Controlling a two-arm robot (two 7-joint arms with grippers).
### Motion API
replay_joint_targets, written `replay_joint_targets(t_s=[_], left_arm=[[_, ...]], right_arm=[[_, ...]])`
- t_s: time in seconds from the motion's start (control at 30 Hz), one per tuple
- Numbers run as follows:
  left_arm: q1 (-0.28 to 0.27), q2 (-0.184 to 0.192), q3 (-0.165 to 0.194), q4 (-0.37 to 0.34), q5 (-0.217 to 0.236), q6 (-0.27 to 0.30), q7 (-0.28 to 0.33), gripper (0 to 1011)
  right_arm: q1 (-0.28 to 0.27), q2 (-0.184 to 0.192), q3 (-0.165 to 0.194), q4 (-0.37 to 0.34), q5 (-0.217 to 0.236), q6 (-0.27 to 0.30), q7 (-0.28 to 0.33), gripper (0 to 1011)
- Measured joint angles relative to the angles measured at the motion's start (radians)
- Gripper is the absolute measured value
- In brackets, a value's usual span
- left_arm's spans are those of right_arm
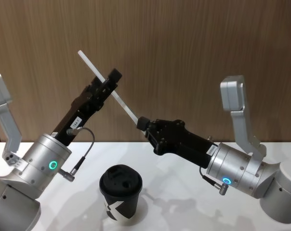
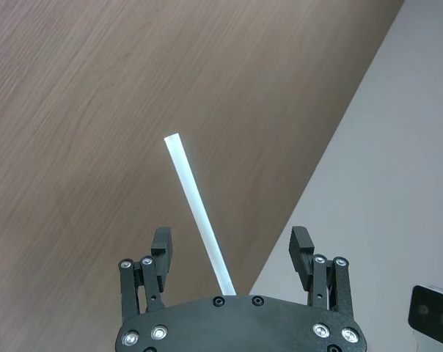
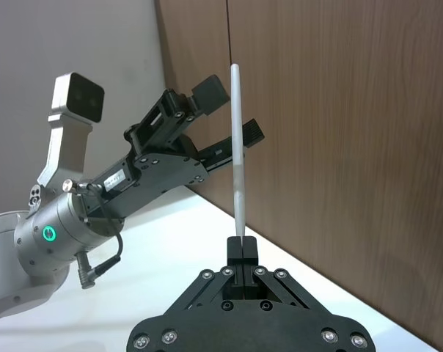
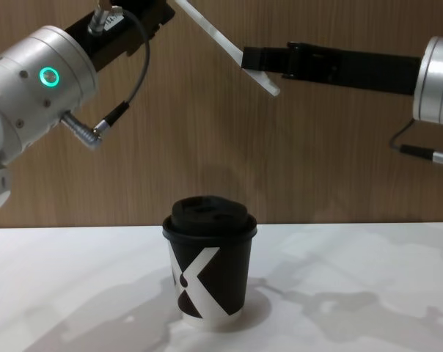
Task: Pick up the straw with one hand, pass it to the other hand, and insert it into the cup.
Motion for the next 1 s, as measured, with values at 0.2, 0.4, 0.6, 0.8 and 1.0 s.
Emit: replay_joint_targets(t_s=[0.2, 0.4, 0.6, 0.8, 1.0], left_arm=[[-0.011, -0.003, 0.007, 0.017, -0.006, -0.002, 0.0, 926], [-0.021, -0.003, 0.014, 0.03, -0.012, -0.006, -0.001, 759], [-0.025, -0.002, 0.018, 0.035, -0.015, -0.009, -0.002, 600], [-0.026, 0.005, 0.022, 0.034, -0.017, -0.012, 0.0, 389], [-0.023, 0.016, 0.024, 0.023, -0.017, -0.015, 0.009, 213]], right_arm=[[0.0, 0.0, 0.0, 0.0, 0.0, 0.0, 0.0, 6], [0.0, 0.0, 0.0, 0.0, 0.0, 0.0, 0.0, 6], [0.0, 0.0, 0.0, 0.0, 0.0, 0.0, 0.0, 6], [0.0, 0.0, 0.0, 0.0, 0.0, 0.0, 0.0, 6], [0.0, 0.0, 0.0, 0.0, 0.0, 0.0, 0.0, 6]])
